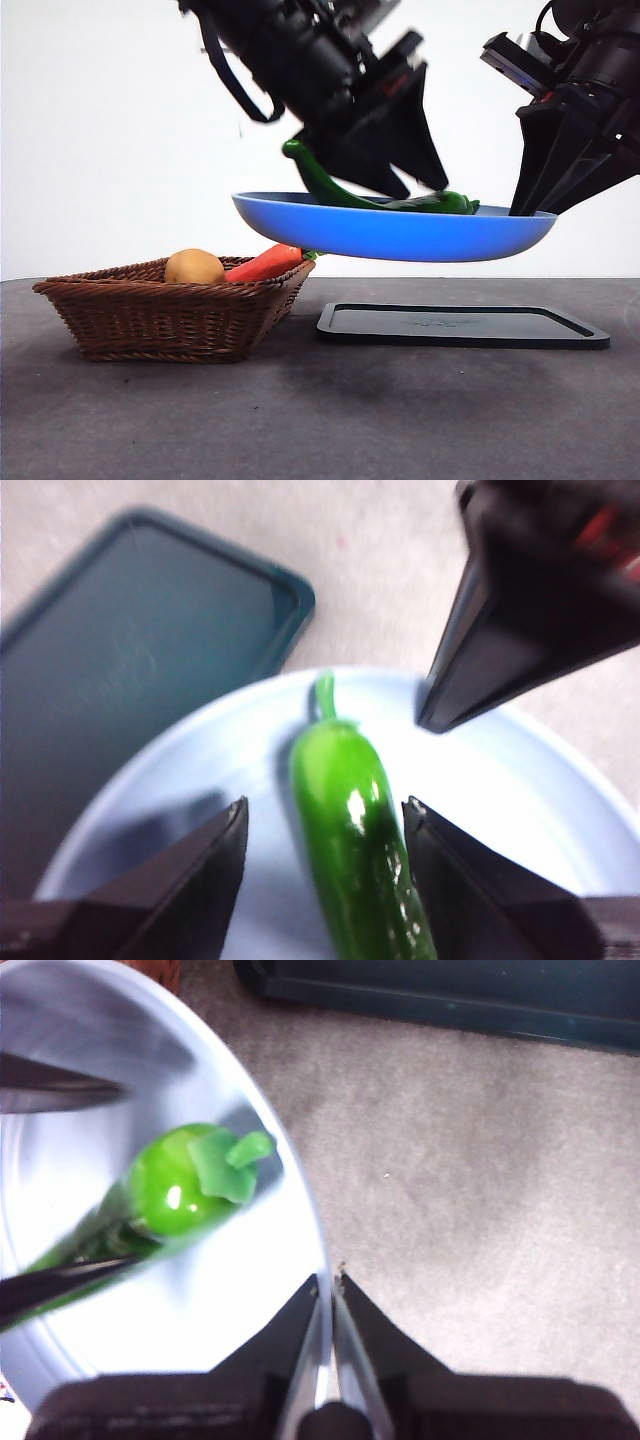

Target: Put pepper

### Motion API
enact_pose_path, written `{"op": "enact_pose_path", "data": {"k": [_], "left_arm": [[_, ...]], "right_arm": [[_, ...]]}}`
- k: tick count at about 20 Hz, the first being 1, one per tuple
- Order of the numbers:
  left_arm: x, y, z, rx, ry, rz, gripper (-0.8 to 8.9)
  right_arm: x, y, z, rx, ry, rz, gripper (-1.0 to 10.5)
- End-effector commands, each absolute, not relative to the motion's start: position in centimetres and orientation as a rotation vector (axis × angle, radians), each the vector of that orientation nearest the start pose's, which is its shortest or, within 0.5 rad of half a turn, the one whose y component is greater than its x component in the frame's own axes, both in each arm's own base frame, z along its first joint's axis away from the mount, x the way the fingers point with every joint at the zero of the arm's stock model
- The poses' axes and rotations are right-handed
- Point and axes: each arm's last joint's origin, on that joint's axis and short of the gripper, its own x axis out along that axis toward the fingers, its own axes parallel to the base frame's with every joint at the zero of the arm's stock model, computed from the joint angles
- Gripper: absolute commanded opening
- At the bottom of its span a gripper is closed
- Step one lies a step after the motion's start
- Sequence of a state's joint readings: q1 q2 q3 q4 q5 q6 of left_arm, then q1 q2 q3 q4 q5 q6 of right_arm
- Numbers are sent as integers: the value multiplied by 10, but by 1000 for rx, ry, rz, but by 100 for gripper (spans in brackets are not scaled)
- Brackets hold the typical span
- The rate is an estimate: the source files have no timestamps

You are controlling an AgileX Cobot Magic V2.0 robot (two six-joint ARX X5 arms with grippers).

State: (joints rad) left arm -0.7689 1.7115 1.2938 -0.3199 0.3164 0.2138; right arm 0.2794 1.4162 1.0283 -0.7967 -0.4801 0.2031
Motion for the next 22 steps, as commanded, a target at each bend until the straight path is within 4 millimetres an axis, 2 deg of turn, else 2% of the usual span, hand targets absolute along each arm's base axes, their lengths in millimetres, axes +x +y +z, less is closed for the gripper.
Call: {"op": "enact_pose_path", "data": {"k": [1,7,13,17,22], "left_arm": [[260,-269,271,342,594,-1121,276],[249,-258,299,327,521,-1119,276],[229,-238,331,316,472,-1118,276],[213,-222,354,305,422,-1118,276],[191,-201,380,288,359,-1118,276]], "right_arm": [[253,85,243,313,1268,537,2],[253,76,240,299,1302,437,2],[263,49,241,368,1282,343,2],[287,30,245,415,1260,280,2],[338,20,240,435,1257,243,2]]}}
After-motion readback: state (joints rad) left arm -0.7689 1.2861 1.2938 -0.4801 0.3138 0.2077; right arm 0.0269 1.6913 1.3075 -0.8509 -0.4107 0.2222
